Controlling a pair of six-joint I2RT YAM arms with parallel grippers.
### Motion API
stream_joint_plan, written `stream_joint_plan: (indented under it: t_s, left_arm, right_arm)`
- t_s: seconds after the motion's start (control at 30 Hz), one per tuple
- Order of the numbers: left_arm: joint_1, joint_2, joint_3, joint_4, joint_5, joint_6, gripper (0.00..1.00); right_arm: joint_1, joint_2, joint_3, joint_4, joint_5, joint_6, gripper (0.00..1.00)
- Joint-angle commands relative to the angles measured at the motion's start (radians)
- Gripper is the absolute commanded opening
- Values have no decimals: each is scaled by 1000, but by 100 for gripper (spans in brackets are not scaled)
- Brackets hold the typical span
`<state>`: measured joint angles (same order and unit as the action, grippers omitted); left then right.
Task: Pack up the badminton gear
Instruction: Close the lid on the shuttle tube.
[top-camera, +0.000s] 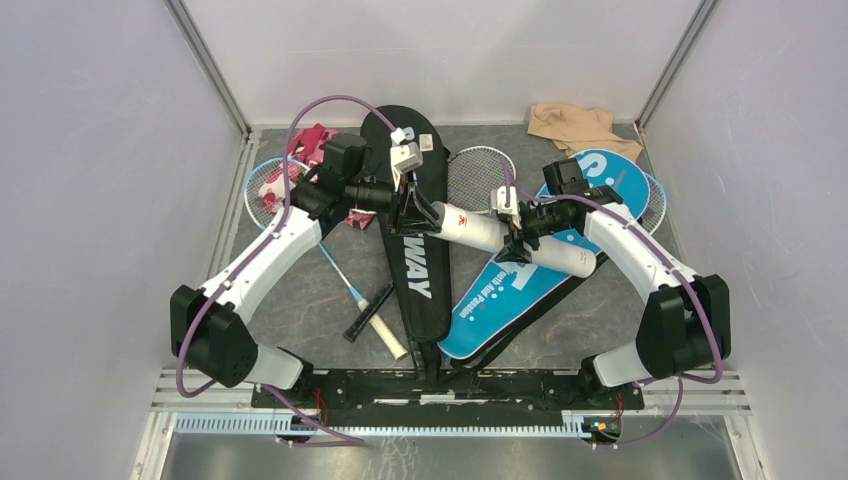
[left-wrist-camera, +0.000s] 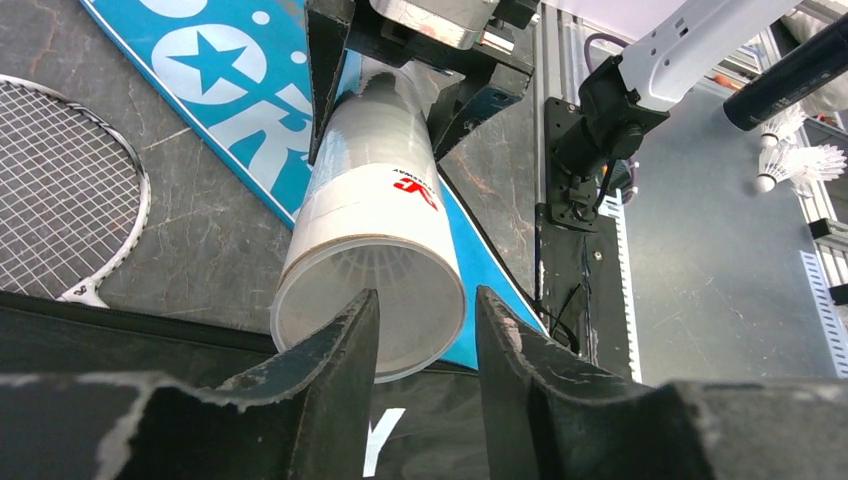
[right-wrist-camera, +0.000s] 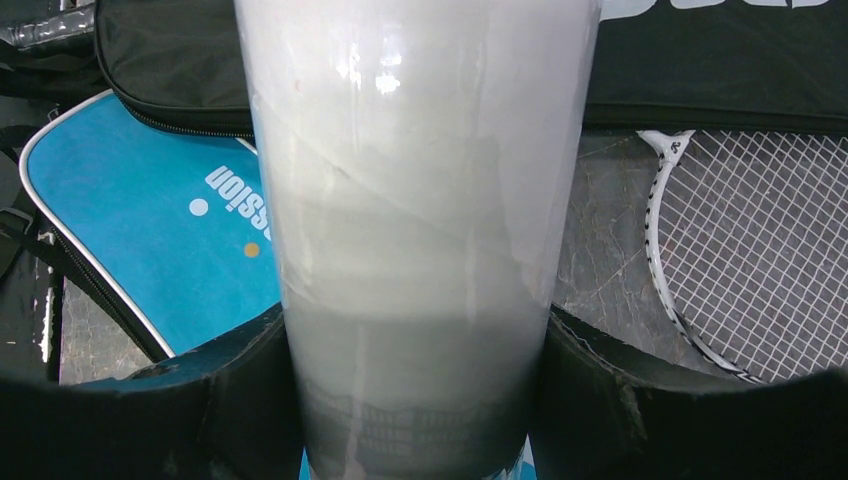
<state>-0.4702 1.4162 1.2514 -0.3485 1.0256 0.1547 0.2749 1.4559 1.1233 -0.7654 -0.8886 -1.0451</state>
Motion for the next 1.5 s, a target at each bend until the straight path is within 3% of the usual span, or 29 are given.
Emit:
stream_joint_plan:
  t_s: [0.0,0.4,1.0,1.47]
  left_arm:
    - [-3,27,40,29,54,-35,50]
    - [-2,44,28,33,118,-60,64]
    - [0,74,41,27,160,-90,67]
    - [32,34,11,-13,39,-9,68]
  right_arm:
    - [11,-30,17,14,-82,-15,7]
    - [15,-32,25,7,-85,-20,7]
    - [17,-37,26,-40,-81,-105,6]
    - [20,-33,44,-27,-88,-74,5]
